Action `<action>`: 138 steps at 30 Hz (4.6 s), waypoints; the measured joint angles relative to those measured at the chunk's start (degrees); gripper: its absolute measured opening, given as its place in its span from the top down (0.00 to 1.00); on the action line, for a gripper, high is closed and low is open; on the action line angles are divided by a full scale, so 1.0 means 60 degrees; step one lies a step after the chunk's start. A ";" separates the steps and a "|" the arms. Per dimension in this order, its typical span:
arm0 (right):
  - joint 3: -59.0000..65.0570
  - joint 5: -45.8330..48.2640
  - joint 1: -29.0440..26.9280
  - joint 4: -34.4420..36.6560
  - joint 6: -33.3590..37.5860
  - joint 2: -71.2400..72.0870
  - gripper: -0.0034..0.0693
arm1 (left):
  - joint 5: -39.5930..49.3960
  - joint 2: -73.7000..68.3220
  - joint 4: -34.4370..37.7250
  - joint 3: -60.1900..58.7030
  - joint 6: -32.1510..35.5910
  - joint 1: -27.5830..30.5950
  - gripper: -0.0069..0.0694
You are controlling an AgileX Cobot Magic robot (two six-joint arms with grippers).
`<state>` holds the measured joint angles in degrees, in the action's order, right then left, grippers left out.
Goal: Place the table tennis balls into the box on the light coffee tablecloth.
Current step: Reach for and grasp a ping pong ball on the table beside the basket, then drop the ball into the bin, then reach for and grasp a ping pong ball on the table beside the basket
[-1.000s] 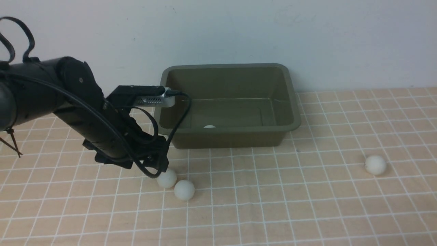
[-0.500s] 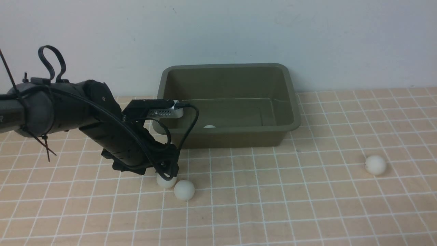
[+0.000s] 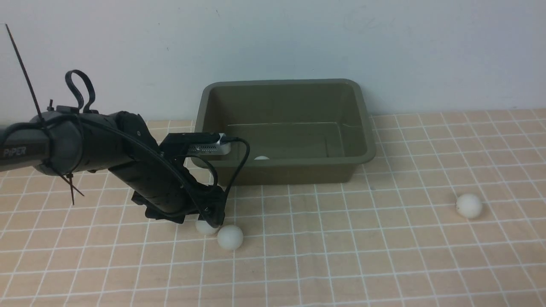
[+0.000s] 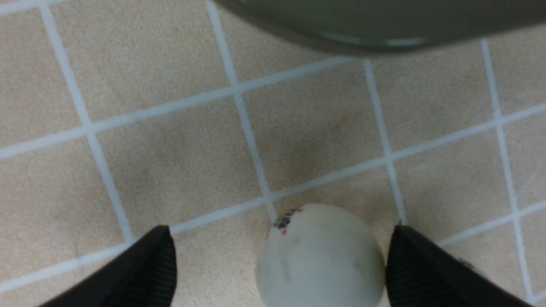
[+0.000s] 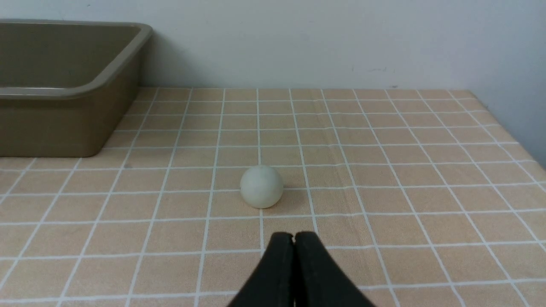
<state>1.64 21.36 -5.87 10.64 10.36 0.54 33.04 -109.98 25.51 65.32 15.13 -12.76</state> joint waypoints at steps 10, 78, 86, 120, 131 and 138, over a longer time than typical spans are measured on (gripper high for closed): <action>0.0000 0.0000 0.0000 0.0000 0.0000 0.0000 0.98 | -0.0070 -0.0072 0.0126 0.0000 0.0173 0.0000 0.49; 0.0000 0.0008 0.0000 0.0000 0.0000 0.0000 0.98 | 0.6216 -0.1436 -0.0787 0.8745 0.0487 -0.0012 0.31; 0.0000 0.0008 0.0000 0.0000 0.0000 0.0000 0.98 | 0.6234 -0.0042 -0.1425 0.6374 -0.0672 -0.0012 0.31; 0.0000 0.0008 0.0000 -0.0004 0.0000 0.0000 0.98 | 0.1592 0.1037 -0.2108 0.0556 0.0547 -0.2150 0.31; 0.0000 0.0008 0.0000 -0.0004 0.0000 0.0000 0.98 | 0.1484 0.0694 -0.3694 0.0556 -0.1147 -0.2276 0.31; 0.0000 0.0008 0.0000 -0.0004 0.0000 0.0000 0.98 | 0.1393 0.0216 -0.3694 0.0556 -0.1170 -0.2278 0.31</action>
<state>1.64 21.41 -5.87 10.62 10.36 0.54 41.40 -108.68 3.34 68.66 8.10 -26.43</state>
